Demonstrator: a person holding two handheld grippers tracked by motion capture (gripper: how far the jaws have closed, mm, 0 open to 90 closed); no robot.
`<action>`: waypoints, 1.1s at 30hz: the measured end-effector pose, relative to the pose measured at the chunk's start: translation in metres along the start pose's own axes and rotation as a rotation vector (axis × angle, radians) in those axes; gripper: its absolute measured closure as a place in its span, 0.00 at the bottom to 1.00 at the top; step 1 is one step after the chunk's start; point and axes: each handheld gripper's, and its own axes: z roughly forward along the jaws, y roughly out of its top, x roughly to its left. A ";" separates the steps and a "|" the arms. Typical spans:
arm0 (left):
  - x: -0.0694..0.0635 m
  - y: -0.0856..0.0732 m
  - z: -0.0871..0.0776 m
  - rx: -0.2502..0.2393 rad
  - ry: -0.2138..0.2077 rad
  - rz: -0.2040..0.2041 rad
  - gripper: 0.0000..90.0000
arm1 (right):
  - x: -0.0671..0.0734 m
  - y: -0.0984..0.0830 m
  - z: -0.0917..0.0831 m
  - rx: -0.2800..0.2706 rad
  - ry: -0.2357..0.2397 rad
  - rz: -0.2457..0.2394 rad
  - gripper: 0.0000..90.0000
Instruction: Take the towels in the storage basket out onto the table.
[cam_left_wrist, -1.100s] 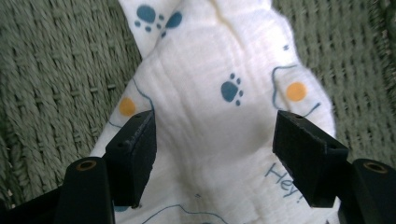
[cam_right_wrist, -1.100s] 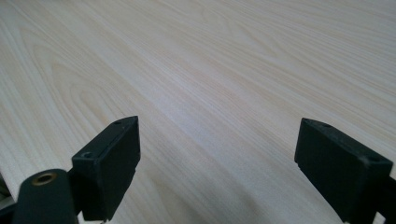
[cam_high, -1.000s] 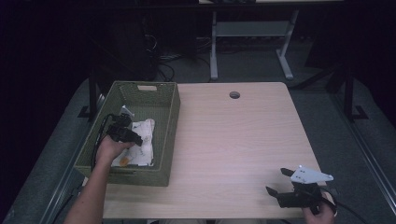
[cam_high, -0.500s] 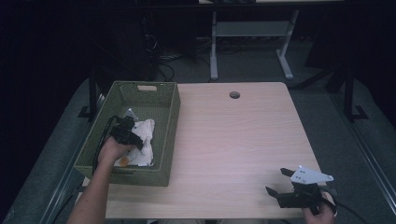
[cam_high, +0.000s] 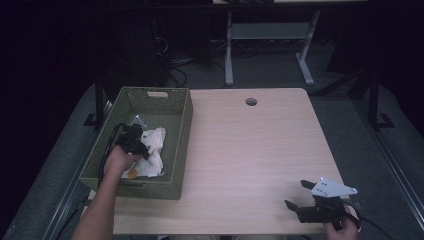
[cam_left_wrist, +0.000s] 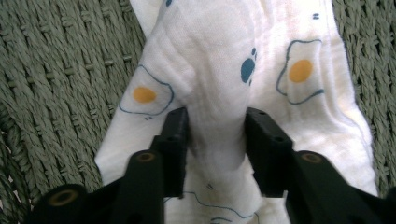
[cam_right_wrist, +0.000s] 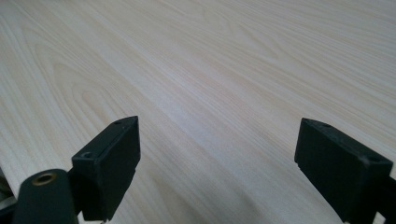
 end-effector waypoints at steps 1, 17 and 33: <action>0.000 0.000 0.000 0.000 0.001 -0.001 0.72 | 0.000 0.000 0.000 -0.001 0.000 -0.001 0.16; 0.003 -0.002 -0.012 -0.035 -0.025 0.014 0.91 | -0.001 -0.001 -0.001 -0.005 -0.004 0.001 0.16; 0.002 -0.017 -0.053 -0.248 -0.149 0.003 0.92 | -0.001 -0.001 -0.001 -0.004 -0.008 0.005 0.16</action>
